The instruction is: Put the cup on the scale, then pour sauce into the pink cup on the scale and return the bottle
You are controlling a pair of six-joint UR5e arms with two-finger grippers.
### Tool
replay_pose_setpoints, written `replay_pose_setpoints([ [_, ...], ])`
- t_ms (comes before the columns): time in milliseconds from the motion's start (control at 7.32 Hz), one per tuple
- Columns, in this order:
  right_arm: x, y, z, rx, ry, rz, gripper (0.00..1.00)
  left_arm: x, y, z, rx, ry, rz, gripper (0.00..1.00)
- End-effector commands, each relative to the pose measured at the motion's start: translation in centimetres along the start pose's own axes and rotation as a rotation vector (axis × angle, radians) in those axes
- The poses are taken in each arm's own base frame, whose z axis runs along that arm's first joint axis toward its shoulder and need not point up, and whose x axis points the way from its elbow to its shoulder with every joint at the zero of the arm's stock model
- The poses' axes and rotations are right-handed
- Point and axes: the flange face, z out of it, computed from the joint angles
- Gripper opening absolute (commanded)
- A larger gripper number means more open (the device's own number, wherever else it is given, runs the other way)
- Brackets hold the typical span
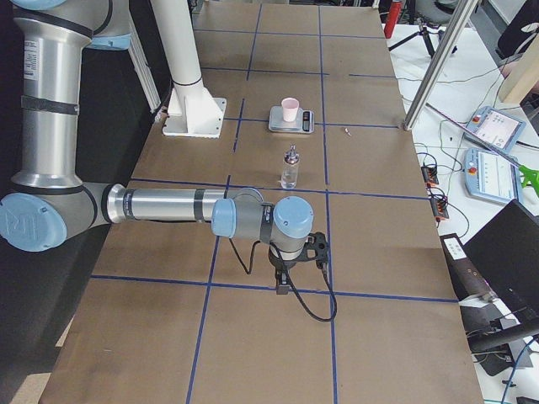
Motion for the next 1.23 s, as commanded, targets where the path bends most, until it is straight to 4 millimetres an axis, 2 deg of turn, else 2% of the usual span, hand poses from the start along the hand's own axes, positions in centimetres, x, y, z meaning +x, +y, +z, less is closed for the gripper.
replay_pose_setpoints([
  [0,0.0,-0.1,0.0,0.002,0.001,-0.004,1.00,0.0,0.0,0.0,-0.001,-0.001,0.001,1.00],
  [273,-0.1,-0.5,-0.2,0.041,0.009,-0.048,1.00,0.2,-0.3,0.3,-0.007,-0.002,-0.004,1.00],
  [683,1.1,-0.1,1.3,0.020,0.014,-0.036,1.00,-0.3,-1.2,1.0,-0.022,-0.008,-0.013,1.00],
  [1092,0.2,-0.7,1.9,0.005,0.015,-0.047,1.00,-0.8,-2.3,1.1,-0.030,-0.053,-0.012,1.00],
])
